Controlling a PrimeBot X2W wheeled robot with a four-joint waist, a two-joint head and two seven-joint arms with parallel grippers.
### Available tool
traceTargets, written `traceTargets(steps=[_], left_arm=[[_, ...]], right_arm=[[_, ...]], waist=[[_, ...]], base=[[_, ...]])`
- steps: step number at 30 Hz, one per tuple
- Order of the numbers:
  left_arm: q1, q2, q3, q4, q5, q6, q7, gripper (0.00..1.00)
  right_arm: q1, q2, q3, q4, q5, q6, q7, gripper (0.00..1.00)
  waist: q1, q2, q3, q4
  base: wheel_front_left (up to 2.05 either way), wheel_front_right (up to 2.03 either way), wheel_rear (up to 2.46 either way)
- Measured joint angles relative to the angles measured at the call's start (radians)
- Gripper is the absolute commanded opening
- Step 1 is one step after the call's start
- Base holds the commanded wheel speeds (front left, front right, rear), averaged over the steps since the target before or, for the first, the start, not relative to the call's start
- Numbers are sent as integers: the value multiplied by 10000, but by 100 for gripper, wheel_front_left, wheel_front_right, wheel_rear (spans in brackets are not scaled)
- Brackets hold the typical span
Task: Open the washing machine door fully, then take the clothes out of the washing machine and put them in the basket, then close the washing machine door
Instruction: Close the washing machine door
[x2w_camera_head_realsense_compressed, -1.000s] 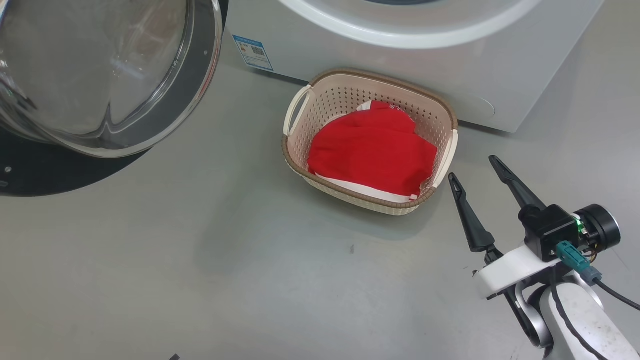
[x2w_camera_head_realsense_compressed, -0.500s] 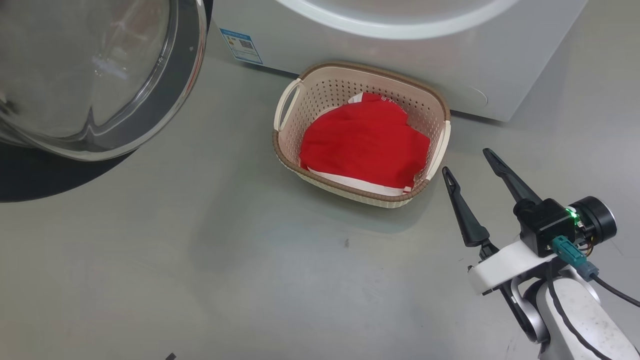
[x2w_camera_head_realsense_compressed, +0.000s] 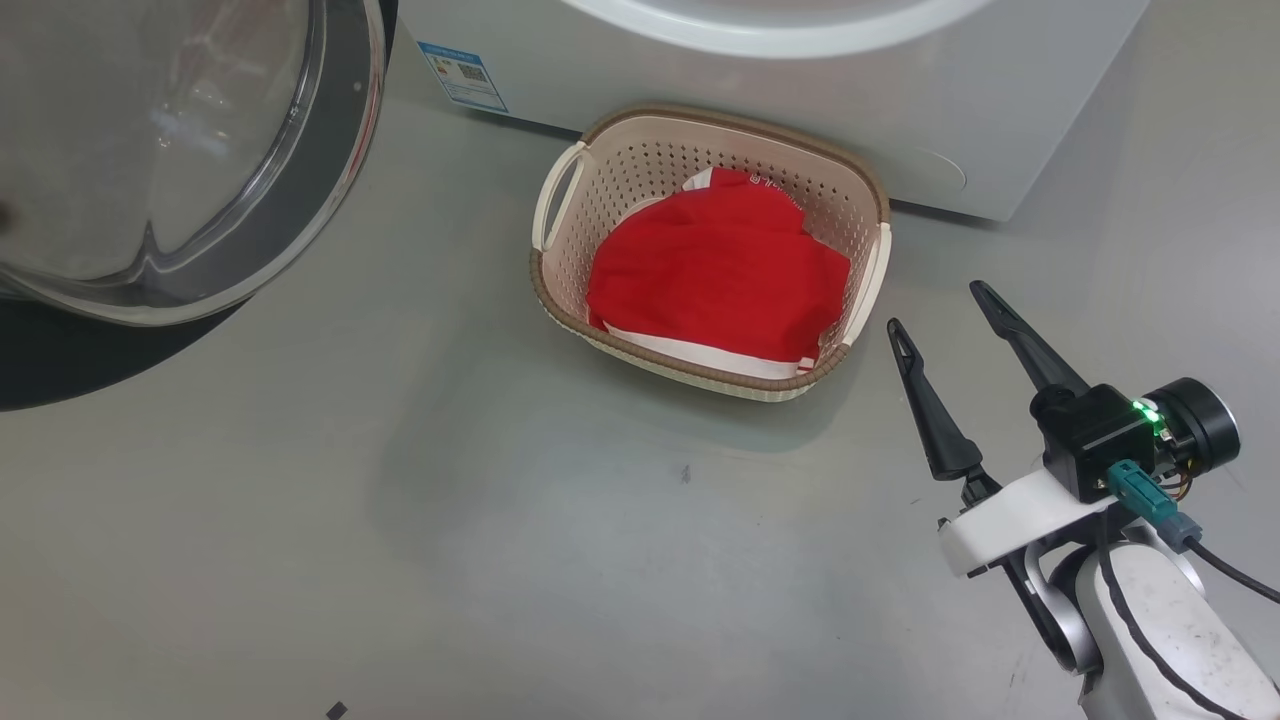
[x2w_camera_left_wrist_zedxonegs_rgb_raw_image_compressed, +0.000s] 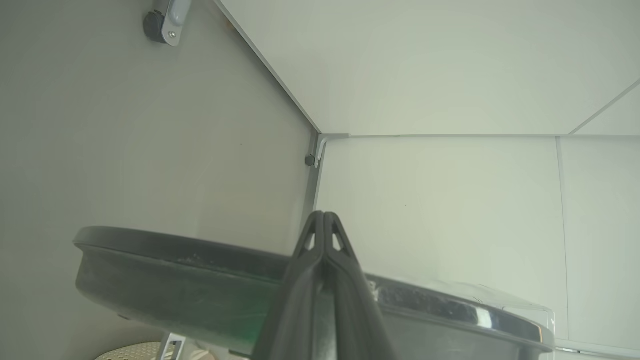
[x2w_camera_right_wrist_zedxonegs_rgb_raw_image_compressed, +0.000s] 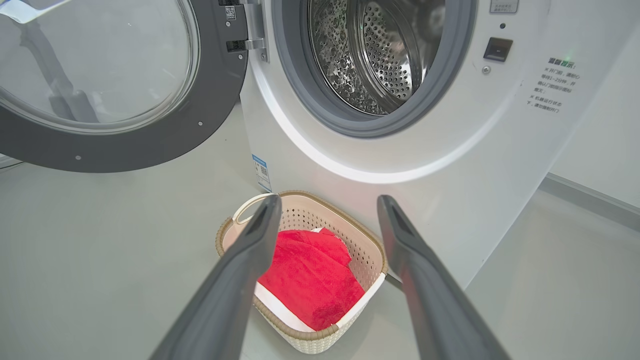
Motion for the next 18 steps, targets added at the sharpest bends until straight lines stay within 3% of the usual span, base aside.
traceTargets(steps=[18], left_arm=[[-489, 359, -297, 721, -10, 0, 903, 0]], right_arm=[[-41, 17, -48, 46, -4, -38, -56, 100]], waist=[[0, 0, -58, -161]], base=[[0, 0, 0]])
